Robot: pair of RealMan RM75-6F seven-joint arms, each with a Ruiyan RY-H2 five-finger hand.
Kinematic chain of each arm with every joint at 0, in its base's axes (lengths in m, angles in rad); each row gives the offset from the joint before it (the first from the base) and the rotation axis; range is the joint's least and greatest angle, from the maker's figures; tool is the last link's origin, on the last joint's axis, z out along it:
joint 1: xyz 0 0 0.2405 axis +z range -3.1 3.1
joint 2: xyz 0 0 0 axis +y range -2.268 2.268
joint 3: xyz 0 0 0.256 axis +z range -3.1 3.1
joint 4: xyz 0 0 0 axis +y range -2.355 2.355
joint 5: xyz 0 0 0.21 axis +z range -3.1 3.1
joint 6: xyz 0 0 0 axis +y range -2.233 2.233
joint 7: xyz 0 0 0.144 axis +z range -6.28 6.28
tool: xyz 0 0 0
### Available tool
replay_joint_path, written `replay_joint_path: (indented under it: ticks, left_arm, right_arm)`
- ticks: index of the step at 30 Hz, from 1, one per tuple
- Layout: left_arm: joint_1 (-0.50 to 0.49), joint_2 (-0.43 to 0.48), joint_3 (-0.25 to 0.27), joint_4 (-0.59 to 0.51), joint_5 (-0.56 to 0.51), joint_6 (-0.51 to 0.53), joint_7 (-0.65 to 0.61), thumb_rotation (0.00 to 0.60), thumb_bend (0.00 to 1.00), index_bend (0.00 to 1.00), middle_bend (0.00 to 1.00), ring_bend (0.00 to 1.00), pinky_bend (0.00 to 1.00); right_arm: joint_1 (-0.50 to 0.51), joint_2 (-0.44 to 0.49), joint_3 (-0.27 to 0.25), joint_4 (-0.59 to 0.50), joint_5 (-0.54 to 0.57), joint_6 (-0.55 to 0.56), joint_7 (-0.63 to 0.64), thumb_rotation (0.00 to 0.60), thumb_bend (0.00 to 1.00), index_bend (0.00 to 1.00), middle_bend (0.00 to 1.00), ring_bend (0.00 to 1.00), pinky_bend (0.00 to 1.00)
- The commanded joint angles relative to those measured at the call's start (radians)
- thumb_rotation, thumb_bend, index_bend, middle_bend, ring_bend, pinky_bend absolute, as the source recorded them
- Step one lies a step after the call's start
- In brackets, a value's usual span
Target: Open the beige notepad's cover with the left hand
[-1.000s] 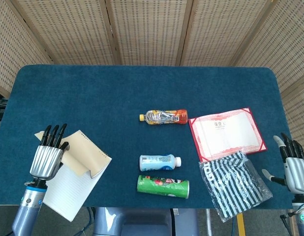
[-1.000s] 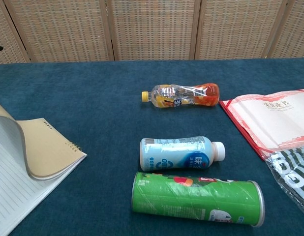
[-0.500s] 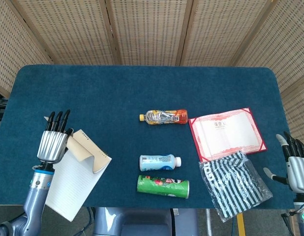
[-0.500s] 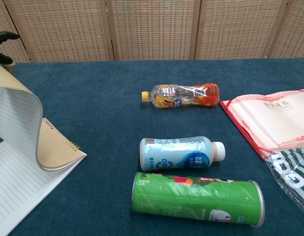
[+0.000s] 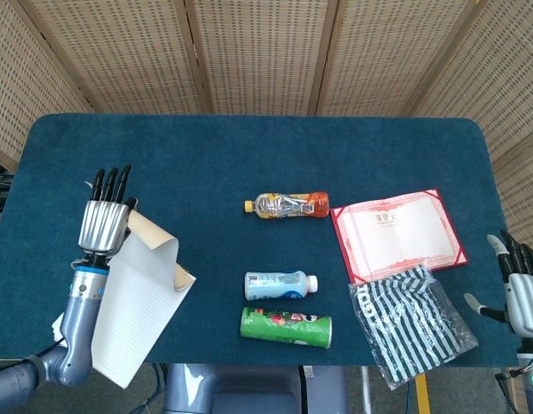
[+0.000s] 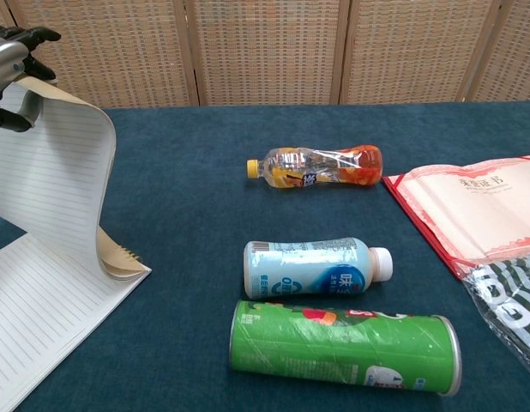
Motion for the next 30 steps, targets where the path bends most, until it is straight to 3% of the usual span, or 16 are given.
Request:
replay_joint_path:
  ticks: [1,17,30]
  left_arm:
    - [-0.02,-0.007,-0.009,0.017,-0.018,-0.007,0.012,0.6,0.71,0.79,0.0,0.0,0.0]
    - [-0.131,-0.056,-0.044,0.161,-0.105,-0.05,0.008,0.6,0.69,0.79,0.0,0.0,0.0]
    - [-0.274,-0.157,-0.06,0.42,-0.08,-0.118,-0.13,0.6,0.67,0.79,0.0,0.0,0.0]
  right_arm:
    - [-0.001,-0.001,-0.001,0.0,0.001,-0.001,0.002,0.6,0.21,0.03,0.0,0.0,0.0]
    - [0.004,-0.002,0.003,0.01,0.018,-0.02,0.012,0.6,0.21,0.03,0.0,0.0,0.0]
    - [0.02,-0.016,0.014,0.047,0.065,-0.07,0.021,0.6,0.21,0.03,0.0,0.0,0.0]
